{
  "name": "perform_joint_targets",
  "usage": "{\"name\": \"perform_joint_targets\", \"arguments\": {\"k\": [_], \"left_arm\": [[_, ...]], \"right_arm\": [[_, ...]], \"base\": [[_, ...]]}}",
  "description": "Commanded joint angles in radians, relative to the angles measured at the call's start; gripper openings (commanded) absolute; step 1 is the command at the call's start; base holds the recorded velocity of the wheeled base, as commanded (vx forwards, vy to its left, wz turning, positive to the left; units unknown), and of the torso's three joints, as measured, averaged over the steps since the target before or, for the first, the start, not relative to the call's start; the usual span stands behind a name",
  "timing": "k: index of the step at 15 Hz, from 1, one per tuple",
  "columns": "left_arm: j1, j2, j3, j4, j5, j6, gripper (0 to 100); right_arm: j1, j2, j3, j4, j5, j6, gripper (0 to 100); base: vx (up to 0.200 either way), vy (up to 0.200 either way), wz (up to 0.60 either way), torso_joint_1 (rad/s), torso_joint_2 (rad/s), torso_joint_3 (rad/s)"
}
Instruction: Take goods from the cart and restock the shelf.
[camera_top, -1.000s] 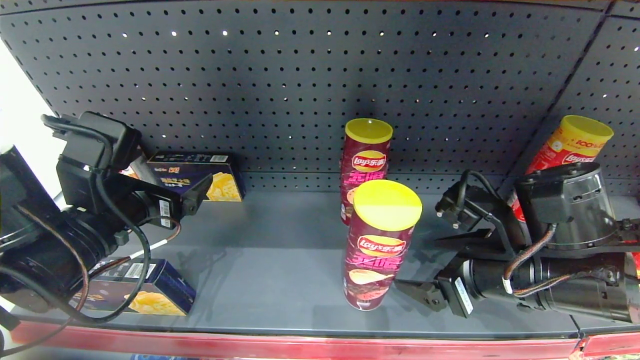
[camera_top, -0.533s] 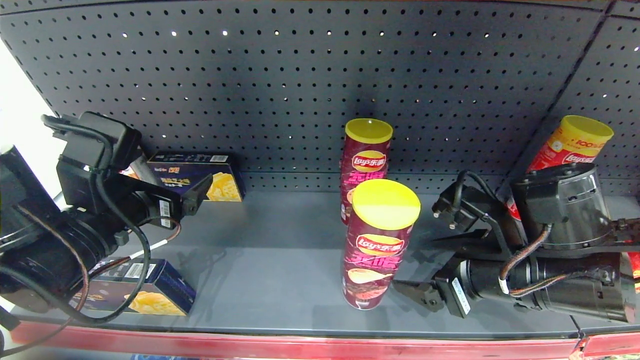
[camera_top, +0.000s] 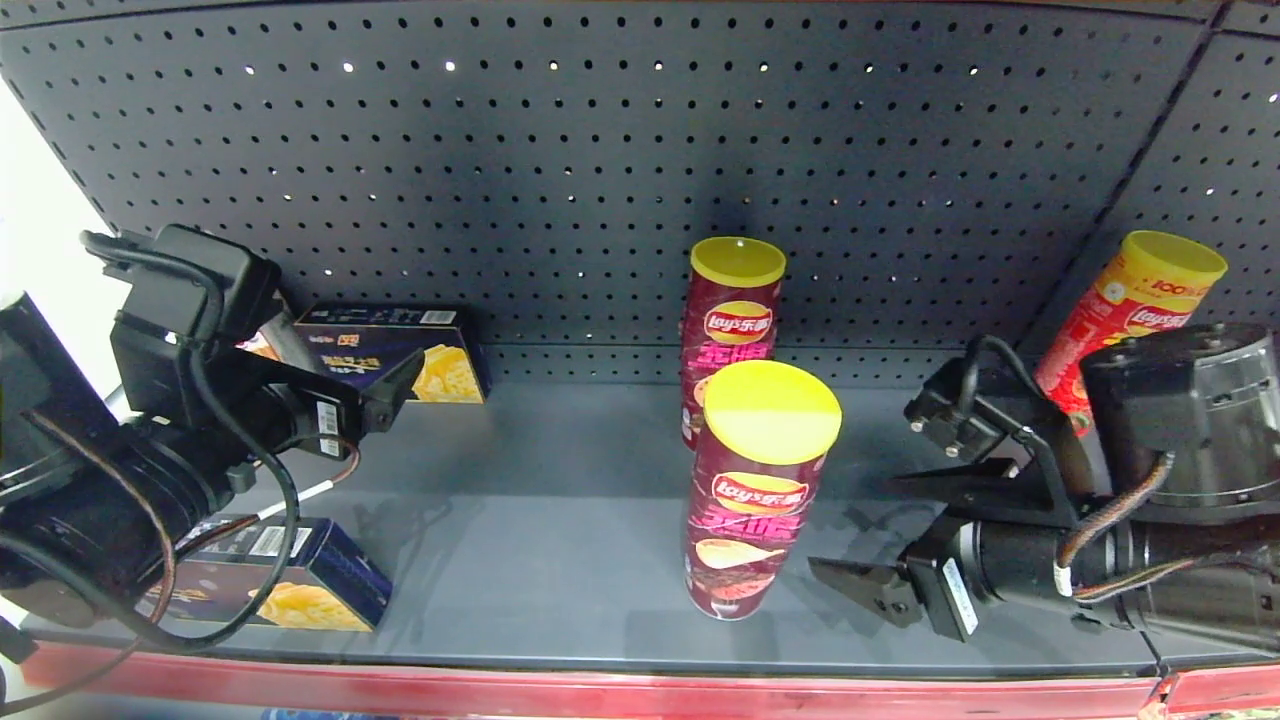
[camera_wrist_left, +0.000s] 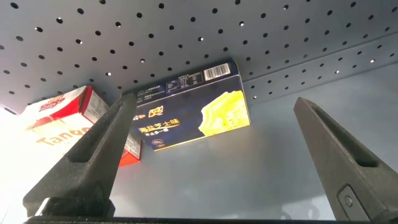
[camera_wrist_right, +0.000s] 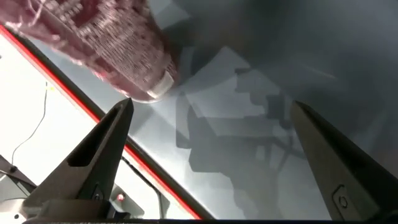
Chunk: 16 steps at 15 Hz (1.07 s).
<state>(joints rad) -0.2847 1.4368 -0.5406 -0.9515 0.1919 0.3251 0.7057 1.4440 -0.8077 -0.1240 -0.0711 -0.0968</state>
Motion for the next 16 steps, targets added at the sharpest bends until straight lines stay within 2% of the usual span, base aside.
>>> {"name": "perform_joint_targets", "arguments": {"k": [1,5,9,13,16], "left_arm": [[-0.001,-0.003,0.001,0.0,0.0,0.0,100],[0.001,-0.026,0.022,0.005,0.001,0.0,100],[0.001,-0.223,0.037,0.085,0.001,-0.001,100],[-0.011,-0.345,0.056,0.146,0.008,0.002,100],[-0.021,-0.519,0.191,0.169,0.009,0.029,100]], "right_arm": [[-0.019,-0.062,0.027,0.0,0.001,0.0,100],[-0.017,-0.162,0.024,-0.002,-0.021,0.003,100],[-0.012,-0.43,0.084,-0.066,-0.082,0.003,100],[-0.017,-0.691,0.136,-0.02,-0.145,-0.001,100],[-0.019,-0.912,0.28,-0.014,-0.164,-0.001,100]], "base": [[0.0,0.0,0.0,0.0,0.0,0.0],[0.0,0.0,0.0,0.0,0.0,0.0],[0.0,0.0,0.0,0.0,0.0,0.0],[0.0,0.0,0.0,0.0,0.0,0.0],[0.0,0.0,0.0,0.0,0.0,0.0]]}}
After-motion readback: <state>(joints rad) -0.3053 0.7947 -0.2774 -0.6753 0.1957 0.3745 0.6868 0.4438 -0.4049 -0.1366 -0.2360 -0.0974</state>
